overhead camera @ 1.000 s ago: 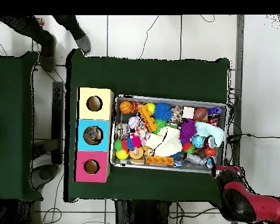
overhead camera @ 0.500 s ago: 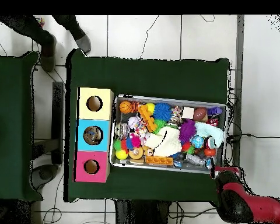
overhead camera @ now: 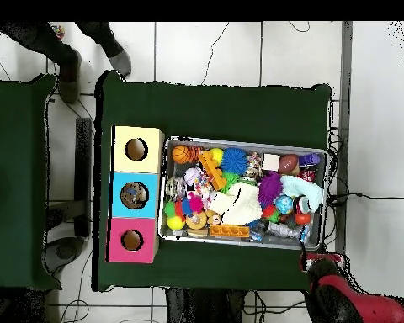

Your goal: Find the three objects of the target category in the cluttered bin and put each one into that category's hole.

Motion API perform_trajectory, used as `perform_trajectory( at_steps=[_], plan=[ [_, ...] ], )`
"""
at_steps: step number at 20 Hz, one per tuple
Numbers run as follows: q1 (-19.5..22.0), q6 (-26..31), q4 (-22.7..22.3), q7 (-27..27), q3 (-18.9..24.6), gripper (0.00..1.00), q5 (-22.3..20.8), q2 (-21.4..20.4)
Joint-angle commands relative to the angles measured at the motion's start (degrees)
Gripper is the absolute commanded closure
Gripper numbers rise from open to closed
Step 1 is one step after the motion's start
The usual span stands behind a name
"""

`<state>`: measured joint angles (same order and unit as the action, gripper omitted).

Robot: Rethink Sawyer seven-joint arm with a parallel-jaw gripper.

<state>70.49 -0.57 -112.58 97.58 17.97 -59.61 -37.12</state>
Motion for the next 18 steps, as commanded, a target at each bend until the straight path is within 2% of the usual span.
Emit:
perform_trajectory(
  at_steps=[1, 5, 13, 18],
  plan=[
    [-1.27, 13.0, -4.99, -1.27, 0.48, 0.0, 3.13, -0.31],
    [-0.51, 16.07, -4.97, -3.29, 2.53, 0.0, 6.04, -2.23],
    [0.15, 20.26, 0.41, -6.27, 7.05, 0.0, 8.14, 3.04],
    [1.42, 24.95, 1.27, -8.94, 9.47, 0.0, 10.35, 1.93]
  ],
)
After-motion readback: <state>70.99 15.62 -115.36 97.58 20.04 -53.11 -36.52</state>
